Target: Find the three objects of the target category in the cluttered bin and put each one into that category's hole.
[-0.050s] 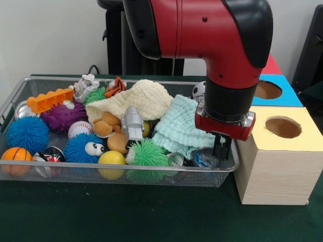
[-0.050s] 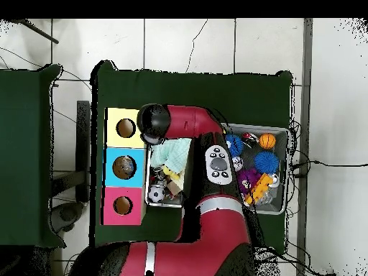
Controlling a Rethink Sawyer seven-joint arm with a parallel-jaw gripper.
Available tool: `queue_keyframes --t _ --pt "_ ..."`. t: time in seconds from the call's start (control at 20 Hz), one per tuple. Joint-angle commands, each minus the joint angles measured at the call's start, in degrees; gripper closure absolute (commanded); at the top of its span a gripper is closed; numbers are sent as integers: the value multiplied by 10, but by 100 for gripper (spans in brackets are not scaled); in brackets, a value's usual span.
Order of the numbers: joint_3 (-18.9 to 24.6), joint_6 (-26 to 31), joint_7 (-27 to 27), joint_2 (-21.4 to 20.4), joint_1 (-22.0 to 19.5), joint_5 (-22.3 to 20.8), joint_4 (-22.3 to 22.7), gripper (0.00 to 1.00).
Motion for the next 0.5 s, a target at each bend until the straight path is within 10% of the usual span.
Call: queue_keyframes --t 0.05,0.1,0.5 --pt "11 -58 -10 29 -20 -45 25 100" --pt "19 -61 -16 26 -28 -38 39 0" --pt "12 -107 9 38 -24 -54 54 0"
